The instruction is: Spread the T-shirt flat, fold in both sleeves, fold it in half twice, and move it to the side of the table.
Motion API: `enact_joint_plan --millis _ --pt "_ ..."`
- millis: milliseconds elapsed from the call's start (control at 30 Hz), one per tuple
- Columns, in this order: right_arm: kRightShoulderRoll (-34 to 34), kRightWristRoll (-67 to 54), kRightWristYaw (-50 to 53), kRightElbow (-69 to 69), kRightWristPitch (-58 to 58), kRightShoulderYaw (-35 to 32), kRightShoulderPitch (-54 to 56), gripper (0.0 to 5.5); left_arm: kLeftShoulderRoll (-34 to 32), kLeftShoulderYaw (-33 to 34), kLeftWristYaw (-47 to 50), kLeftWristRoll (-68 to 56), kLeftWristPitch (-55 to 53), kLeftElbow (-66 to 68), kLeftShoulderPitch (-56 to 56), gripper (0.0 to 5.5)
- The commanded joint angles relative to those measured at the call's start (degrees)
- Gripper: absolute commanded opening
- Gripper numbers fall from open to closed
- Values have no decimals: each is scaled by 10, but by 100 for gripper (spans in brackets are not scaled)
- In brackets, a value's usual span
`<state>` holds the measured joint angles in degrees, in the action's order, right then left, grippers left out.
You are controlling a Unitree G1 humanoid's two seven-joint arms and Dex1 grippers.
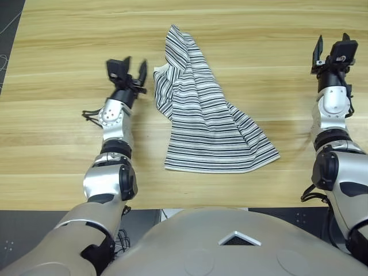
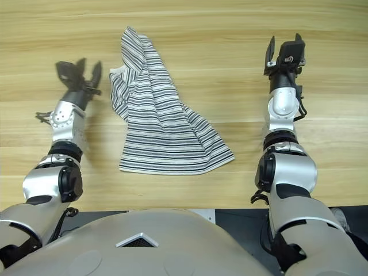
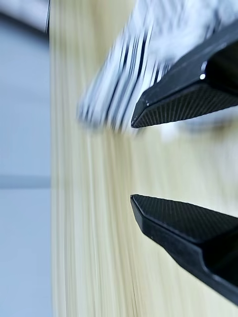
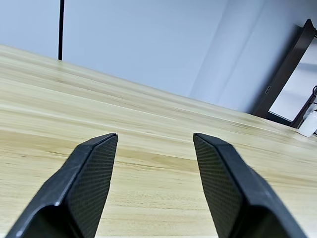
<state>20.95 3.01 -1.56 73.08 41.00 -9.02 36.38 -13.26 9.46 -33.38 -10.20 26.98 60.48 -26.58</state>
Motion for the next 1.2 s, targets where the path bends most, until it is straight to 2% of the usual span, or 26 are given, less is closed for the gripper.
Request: enact_joint_plan --millis 33,133,367,600,767,1200 --pt "-2 6 4 3 -5 3 9 282 -4 -10 -45 -8 -54 -38 20 249" --pt "-3 7 4 2 -5 5 9 282 -3 -13 -61 -13 -89 -62 28 249" --pt "-7 10 4 1 -2 10 10 282 -8 -9 -33 0 -128 -40 22 249" --pt "-11 13 2 0 1 13 11 282 -7 -11 -1 14 -134 1 8 249" --pt "-13 15 1 -1 1 13 11 282 2 -17 -12 15 -142 12 7 249" --pt "-13 16 0 1 -2 13 12 285 9 -27 -50 12 -141 13 9 47"
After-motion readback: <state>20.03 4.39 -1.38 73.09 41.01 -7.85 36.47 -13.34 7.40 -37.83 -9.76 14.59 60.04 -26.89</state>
